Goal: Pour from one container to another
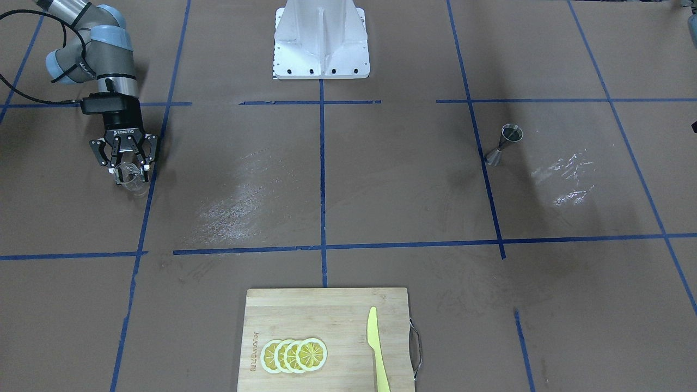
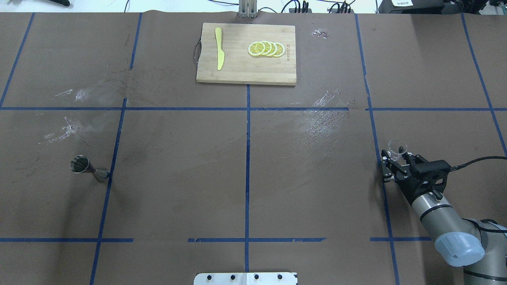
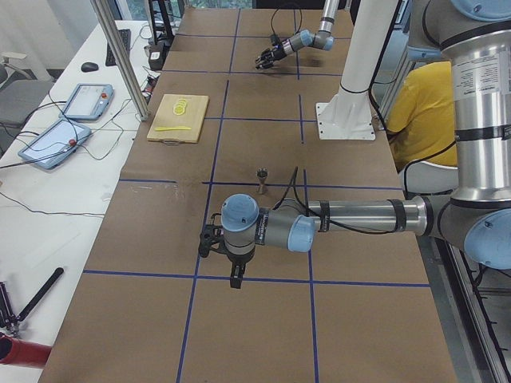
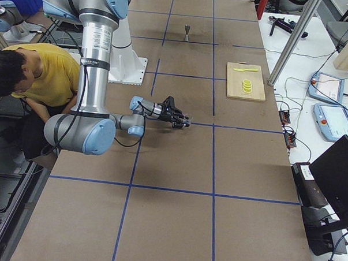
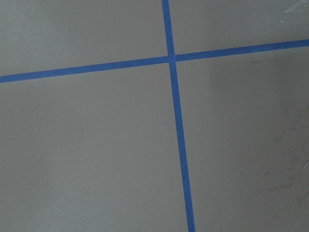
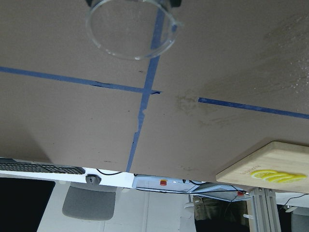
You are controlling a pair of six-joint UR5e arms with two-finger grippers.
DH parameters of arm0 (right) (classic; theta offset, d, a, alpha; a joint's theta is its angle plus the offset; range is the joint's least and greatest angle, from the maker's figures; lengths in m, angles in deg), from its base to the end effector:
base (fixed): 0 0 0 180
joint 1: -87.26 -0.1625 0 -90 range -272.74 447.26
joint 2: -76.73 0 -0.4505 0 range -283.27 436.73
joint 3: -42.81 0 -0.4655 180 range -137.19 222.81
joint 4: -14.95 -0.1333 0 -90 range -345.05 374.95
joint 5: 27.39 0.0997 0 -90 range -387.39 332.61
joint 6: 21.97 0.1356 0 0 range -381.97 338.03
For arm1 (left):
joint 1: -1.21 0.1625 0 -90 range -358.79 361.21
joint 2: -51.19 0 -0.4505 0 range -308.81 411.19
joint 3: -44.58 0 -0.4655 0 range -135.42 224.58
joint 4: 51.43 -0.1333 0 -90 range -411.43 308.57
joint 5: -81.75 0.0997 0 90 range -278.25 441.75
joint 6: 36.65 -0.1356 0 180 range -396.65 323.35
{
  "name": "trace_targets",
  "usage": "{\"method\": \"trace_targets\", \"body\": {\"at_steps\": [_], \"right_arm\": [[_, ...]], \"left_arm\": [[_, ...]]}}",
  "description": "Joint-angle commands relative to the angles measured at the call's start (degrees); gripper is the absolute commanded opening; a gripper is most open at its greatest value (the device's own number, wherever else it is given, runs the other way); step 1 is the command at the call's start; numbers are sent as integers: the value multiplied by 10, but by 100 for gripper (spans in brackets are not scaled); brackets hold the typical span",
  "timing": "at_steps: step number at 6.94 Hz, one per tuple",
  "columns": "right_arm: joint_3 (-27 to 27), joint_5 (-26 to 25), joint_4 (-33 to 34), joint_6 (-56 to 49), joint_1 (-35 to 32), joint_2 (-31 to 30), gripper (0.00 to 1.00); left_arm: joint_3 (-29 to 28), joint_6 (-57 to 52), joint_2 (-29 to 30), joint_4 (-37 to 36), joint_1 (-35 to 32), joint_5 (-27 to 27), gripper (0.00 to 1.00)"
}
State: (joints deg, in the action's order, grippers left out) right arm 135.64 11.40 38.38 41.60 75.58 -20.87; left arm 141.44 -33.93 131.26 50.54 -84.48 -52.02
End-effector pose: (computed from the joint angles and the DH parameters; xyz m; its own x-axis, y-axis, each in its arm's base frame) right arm -0.4670 -0.3406 0.6000 0.7703 -0.1255 0.6252 -0.5100 0.4674 0.7221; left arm -0.0017 -0.5023 0.7125 0.7148 0.1141 -0.6900 -0.0404 0.9917 0.1221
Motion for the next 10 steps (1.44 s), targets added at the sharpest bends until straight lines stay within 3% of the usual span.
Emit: {"method": "trace_targets", "body": {"at_steps": [1,3,4,5,10], "right_arm": [[-2,1,1,7,4,8,0],[-2,0,2,7,7,16,10],[-2,0,2,7,8,16,30],[-2,0,2,7,8,16,99],[8,-3,2,4,7,24,100]], "left_arm": [[0,0,0,1,0,0,100],[0,0,1,1,0,0,100],[0,0,1,1,0,0,100],[-1,0,1,1,0,0,100],[-1,0,0,1,0,-1,100]]}}
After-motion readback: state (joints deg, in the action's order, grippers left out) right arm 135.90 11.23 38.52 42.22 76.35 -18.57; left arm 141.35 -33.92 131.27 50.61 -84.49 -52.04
